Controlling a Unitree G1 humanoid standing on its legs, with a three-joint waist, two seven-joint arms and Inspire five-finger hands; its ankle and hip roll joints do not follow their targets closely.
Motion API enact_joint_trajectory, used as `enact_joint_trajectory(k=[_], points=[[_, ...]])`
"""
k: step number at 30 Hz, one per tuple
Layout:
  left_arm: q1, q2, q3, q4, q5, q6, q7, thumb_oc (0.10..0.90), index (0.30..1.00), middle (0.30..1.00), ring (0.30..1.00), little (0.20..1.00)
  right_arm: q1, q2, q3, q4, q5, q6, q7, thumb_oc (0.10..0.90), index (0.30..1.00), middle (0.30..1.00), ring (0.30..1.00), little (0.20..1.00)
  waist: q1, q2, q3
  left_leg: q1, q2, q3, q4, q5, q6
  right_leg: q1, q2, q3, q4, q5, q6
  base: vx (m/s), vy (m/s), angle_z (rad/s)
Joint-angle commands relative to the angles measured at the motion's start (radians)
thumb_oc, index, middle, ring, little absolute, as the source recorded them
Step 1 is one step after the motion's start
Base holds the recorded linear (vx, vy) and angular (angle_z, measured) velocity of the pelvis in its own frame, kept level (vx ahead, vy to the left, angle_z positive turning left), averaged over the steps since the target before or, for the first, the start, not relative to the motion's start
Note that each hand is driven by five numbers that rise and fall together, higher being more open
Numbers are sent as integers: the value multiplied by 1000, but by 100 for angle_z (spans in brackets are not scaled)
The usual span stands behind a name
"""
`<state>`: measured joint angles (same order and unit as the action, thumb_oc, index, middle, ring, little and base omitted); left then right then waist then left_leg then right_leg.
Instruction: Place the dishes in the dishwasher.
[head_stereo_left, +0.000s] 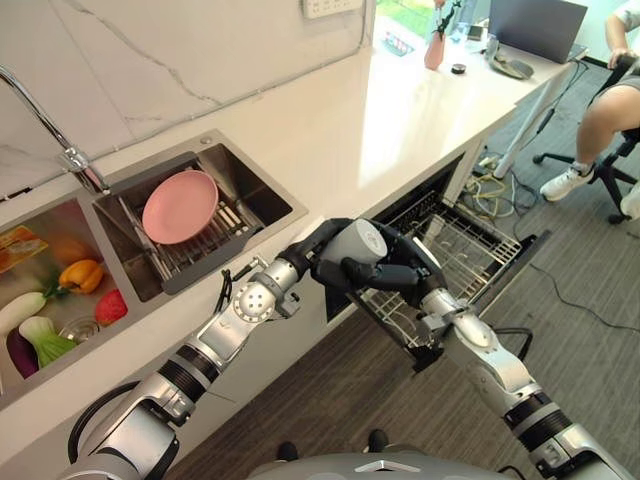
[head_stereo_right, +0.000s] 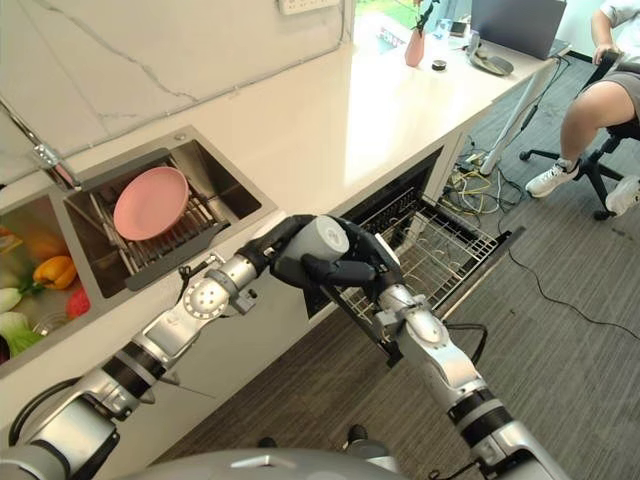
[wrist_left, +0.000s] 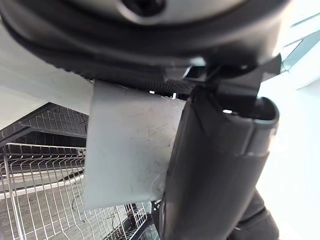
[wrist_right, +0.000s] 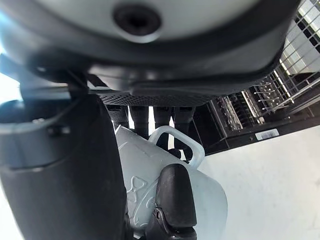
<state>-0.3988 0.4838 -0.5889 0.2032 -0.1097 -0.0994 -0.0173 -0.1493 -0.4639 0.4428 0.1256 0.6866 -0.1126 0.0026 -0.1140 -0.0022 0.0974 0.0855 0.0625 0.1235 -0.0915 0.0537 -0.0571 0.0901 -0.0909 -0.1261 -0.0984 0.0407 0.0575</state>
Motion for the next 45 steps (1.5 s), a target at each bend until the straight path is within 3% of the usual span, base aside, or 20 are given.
enact_joint_trajectory(k=[1, 2, 7, 8, 17, 24, 35, 45], points=[[-146, -201, -193, -89, 24, -167, 32, 579, 568, 568, 568, 568, -202, 225, -122, -64, -90, -159, -223, 400, 300, 300, 300, 300, 23, -33, -12, 80, 32, -12, 37, -143, -1, 10, -125, -11, 15, -28, 123, 0, 0, 0], [-145, -202, -192, -89, 25, -168, 39, 800, 900, 900, 900, 900, -201, 226, -127, -62, -108, -159, -239, 400, 300, 300, 300, 300, 23, -33, -12, 80, 32, -13, 38, -144, -1, 10, -125, -11, 16, -28, 123, 0, 0, 0], [-146, -200, -191, -99, 37, -171, 71, 800, 900, 900, 900, 900, -197, 236, -157, -50, -178, -149, -320, 400, 300, 300, 300, 300, 25, -31, -12, 79, 31, -18, 40, -145, 0, 13, -125, -15, 17, -30, 121, 0, 0, 0], [-147, -198, -191, -112, 44, -171, 88, 800, 900, 900, 900, 900, -196, 247, -179, -40, -194, -148, -375, 400, 300, 300, 300, 300, 27, -32, -12, 75, 29, -20, 40, -137, 2, 12, -128, -19, 17, -24, 118, 0, 0, 0], [-144, -188, -163, -162, 116, -185, 184, 800, 900, 900, 900, 900, -196, 291, -273, -39, -221, -176, -556, 400, 300, 300, 300, 300, 36, -27, -16, 74, 26, -40, 32, -134, 0, 19, -132, -37, 17, -28, 115, -8, -1, 6], [-139, -185, -151, -170, 147, -190, 215, 800, 900, 900, 900, 900, -187, 292, -289, -45, -246, -179, -592, 400, 300, 300, 300, 300, 37, -29, -16, 73, 26, -46, 30, -133, -1, 21, -131, -44, 17, -30, 114, 0, -4, 10], [-102, -147, -99, -247, 237, -245, 316, 800, 900, 900, 900, 900, -177, 244, -484, -16, -418, -211, -812, 400, 300, 300, 300, 300, 42, -29, -24, 83, 28, -56, 17, -134, -1, 29, -126, -58, 16, -35, 114, 0, 0, 0], [-52, -124, -41, -307, 169, -272, 342, 800, 900, 900, 900, 900, -161, 199, -604, -10, -500, -212, -913, 400, 300, 300, 300, 300, 44, -29, -27, 80, 24, -65, 14, -137, 1, 30, -129, -67, 17, -36, 116, 8, 0, 2]])
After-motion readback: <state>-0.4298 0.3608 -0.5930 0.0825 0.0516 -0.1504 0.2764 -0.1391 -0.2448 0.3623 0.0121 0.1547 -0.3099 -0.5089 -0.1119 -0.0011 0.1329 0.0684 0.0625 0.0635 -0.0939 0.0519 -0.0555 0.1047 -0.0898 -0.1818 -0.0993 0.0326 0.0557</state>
